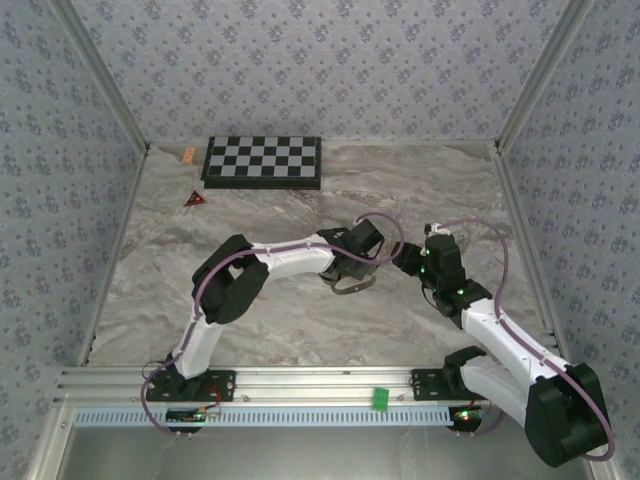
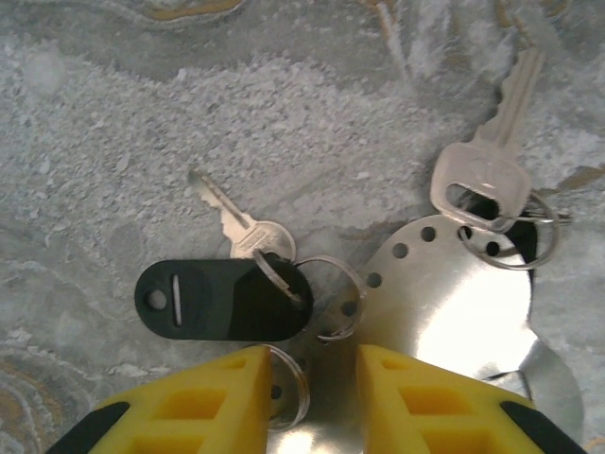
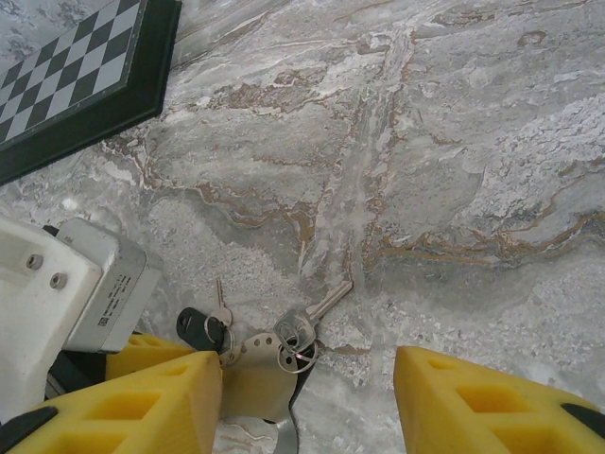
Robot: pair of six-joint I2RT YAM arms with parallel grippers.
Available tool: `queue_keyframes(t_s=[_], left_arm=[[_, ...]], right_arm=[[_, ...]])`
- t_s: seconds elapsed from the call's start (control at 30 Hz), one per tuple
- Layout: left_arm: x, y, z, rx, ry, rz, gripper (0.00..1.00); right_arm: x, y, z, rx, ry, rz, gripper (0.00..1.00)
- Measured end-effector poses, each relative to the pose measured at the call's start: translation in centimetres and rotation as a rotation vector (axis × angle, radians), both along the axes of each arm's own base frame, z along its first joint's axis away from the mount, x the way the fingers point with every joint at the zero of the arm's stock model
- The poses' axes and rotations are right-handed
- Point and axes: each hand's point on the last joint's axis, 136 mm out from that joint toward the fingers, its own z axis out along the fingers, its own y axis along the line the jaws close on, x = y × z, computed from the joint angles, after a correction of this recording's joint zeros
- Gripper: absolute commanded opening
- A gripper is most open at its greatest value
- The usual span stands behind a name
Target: Put the keys on the keyring
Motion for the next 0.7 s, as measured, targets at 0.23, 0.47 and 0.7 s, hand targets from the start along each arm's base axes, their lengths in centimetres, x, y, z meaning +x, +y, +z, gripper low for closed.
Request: queue_keyframes(t_s=[0.23,0.47,0.7], left_arm=[[0.0,0.8,-0.3,0.037,-0.002,0.010,0.27],[0.2,1.3,-0.3,0.063,-0.015,0.022,0.24],[0.6,2.1,-0.3,0.096,-0.042,0.041,0.19]], right_arm=[[0.0,0.1,0.0,0.006,0.002,0.005,0.53],[0.0,0.1,0.0,0.006,0.002,0.005,0.53],[-0.1,0.1,-0.1,0.006,0.003,0.005,0.53]])
